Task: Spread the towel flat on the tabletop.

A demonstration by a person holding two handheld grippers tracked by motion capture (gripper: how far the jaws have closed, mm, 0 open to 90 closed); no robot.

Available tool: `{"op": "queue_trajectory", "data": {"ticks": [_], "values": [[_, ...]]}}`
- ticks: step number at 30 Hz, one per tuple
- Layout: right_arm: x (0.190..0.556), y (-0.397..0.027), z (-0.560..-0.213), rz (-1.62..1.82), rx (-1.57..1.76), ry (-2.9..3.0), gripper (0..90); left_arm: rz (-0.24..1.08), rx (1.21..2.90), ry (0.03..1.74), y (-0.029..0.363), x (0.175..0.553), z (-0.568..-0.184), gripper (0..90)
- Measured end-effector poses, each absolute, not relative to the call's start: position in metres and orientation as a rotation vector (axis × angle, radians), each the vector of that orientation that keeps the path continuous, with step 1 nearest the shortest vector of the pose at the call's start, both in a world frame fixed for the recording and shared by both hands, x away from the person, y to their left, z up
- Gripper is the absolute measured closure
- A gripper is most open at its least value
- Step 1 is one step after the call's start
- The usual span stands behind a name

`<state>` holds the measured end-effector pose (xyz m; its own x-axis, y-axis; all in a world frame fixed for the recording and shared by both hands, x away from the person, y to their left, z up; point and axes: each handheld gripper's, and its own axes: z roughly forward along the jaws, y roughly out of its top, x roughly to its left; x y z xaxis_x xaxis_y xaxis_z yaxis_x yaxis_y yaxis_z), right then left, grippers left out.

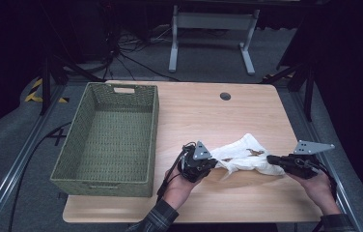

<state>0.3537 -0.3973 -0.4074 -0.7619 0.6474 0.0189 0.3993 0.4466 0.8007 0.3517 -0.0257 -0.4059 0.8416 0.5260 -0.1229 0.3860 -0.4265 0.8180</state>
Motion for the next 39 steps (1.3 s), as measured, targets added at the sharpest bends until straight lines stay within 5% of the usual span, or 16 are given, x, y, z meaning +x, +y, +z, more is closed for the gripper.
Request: {"op": "queue_trajectory", "data": {"ticks": [18,28,39], "values": [[0.393,-0.365,-0.447,1.023,0.921,2.563,89.0,0.23,2.218,0.892,-0.033,0.399,-0.458,86.8],[0.388,-0.37,-0.439,1.087,0.907,2.508,71.6,0.264,2.163,0.826,-0.021,0.372,-0.432,65.0],[0.379,-0.374,-0.433,1.121,0.892,2.482,64.2,0.196,2.23,0.662,-0.041,0.332,-0.441,63.3]]}}
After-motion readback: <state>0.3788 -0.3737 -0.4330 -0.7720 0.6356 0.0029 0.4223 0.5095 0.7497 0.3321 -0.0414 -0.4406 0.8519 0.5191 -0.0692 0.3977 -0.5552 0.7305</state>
